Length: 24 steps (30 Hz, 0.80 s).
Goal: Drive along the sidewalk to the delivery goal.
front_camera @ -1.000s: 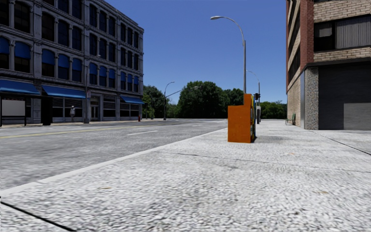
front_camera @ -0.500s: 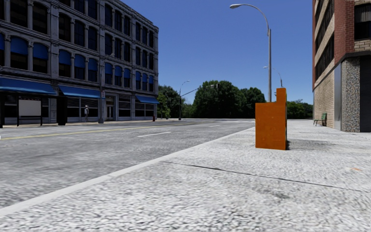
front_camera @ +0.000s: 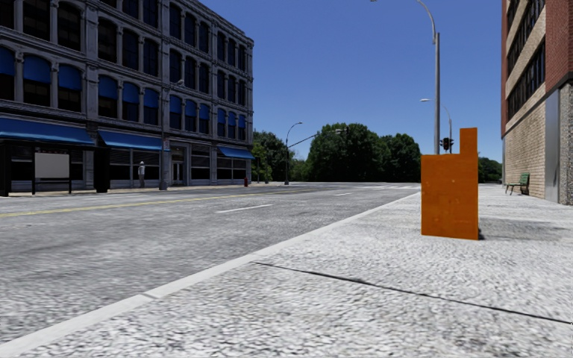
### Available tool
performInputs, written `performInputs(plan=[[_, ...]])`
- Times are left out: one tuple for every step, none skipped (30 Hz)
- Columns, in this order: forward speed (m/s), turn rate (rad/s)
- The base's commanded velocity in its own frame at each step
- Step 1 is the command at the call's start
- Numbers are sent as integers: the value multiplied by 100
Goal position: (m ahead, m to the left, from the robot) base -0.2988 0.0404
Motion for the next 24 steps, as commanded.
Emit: performInputs(plan=[[0,0],[0,0],[0,0],[0,0],[0,0],[0,0],[0,0],[0,0],[0,0],[0,0],[0,0],[0,0],[0,0],[0,0],[0,0],[0,0],[0,0],[0,0],[0,0],[0,0],[0,0],[0,0],[0,0],[0,0]])
